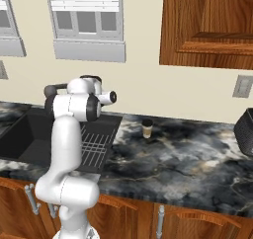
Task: Turn on the sink faucet. Then move the avocado from the counter to the sink. Turn off the sink. Move the vegetable from the sink to the pot next to the stove. Finally move the pot to the rear left burner.
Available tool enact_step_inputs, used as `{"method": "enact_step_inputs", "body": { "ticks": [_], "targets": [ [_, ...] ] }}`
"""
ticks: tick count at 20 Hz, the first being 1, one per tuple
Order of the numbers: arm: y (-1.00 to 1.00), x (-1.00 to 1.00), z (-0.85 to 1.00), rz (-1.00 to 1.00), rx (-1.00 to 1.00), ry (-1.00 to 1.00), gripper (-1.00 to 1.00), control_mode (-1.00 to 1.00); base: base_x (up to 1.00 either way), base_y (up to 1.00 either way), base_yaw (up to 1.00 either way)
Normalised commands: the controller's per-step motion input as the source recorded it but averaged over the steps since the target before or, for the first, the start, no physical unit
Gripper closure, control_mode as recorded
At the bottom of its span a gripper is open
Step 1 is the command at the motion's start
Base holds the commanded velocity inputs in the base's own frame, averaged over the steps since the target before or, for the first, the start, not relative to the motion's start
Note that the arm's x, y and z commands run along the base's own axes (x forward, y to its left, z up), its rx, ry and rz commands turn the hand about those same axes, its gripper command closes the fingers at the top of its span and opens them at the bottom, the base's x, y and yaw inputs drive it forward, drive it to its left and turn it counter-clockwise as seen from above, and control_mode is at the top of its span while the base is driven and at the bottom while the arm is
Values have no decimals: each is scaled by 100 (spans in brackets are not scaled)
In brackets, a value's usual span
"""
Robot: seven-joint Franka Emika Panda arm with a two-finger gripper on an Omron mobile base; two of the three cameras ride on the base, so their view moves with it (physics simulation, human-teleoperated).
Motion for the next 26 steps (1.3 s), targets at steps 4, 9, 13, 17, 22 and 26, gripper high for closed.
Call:
{"method": "enact_step_inputs", "body": {
  "ticks": [4,9,13,17,22,26],
  "targets": [
    [-24,-14,-6,0,0,-4,-100,-100,0,0,0],
    [-24,-17,-5,0,0,-4,-100,-100,0,0,0],
    [-12,-29,0,-1,0,-3,-100,-100,0,0,0],
    [0,-56,12,-6,0,-7,-100,-100,0,0,0],
    [0,-66,31,-8,0,-7,-100,-100,0,0,0],
    [0,-61,37,-8,0,-6,-100,-100,0,0,0]
  ]
}}
